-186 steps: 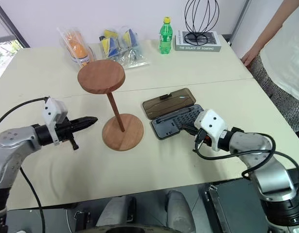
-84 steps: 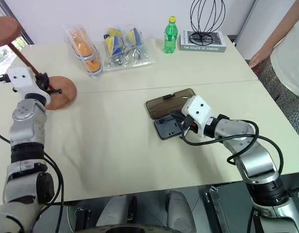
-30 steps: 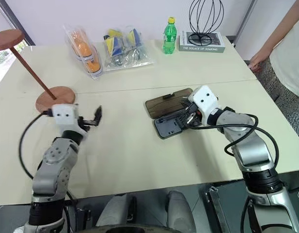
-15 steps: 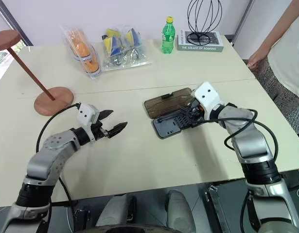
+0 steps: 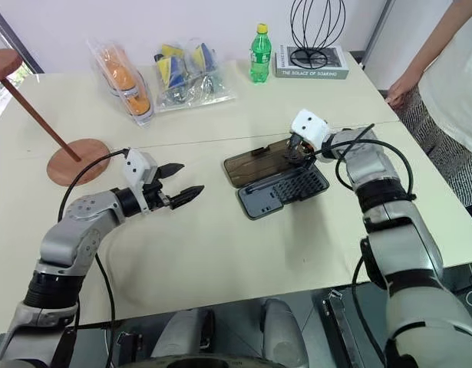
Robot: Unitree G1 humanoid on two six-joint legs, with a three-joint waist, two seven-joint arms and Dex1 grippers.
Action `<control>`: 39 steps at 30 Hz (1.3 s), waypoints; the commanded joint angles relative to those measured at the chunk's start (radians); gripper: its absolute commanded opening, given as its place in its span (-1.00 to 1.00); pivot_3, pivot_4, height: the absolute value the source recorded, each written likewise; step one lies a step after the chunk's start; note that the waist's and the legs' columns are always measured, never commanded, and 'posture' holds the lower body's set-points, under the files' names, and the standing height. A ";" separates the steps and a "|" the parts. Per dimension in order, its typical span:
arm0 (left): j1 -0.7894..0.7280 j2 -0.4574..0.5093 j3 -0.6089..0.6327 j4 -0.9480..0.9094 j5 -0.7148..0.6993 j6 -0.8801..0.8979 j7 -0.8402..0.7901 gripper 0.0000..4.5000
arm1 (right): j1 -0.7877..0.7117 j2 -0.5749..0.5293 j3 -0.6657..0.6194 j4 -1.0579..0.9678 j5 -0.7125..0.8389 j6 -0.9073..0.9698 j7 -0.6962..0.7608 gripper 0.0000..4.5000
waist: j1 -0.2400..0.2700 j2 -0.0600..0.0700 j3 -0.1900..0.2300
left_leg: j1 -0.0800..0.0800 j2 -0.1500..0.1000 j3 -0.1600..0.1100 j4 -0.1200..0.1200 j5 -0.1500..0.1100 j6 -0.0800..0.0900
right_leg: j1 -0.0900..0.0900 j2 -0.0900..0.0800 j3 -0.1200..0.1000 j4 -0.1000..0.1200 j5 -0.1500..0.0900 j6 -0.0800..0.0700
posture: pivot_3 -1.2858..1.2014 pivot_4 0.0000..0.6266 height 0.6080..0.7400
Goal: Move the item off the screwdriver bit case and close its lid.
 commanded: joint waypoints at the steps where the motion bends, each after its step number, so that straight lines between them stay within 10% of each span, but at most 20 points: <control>1: 0.017 -0.002 0.011 -0.069 0.012 -0.012 0.032 1.00 | -0.091 0.021 -0.008 0.148 -0.042 -0.075 -0.039 0.99 | 0.001 0.000 0.000 | -0.001 0.000 0.000 0.000 0.000 0.000 | -0.001 0.000 0.000 0.000 0.000 0.000 | 0.03 -0.52 1.00; 35: 0.020 -0.025 -0.014 -0.065 0.077 -0.061 0.094 1.00 | -0.153 0.084 -0.256 0.338 -0.003 0.168 -0.205 0.99 | -0.001 0.001 0.000 | -0.011 0.000 0.000 0.002 0.006 -0.010 | -0.014 0.000 0.001 0.011 0.000 0.000 | 0.03 -0.52 1.00; 39: 0.016 -0.027 -0.015 -0.048 0.091 -0.078 0.089 1.00 | -0.125 0.110 -0.266 0.328 0.002 0.177 -0.217 0.43 | -0.003 0.001 0.000 | -0.010 0.000 0.000 0.002 0.006 -0.010 | -0.014 0.000 0.001 0.012 0.000 0.000 | 0.03 -0.52 1.00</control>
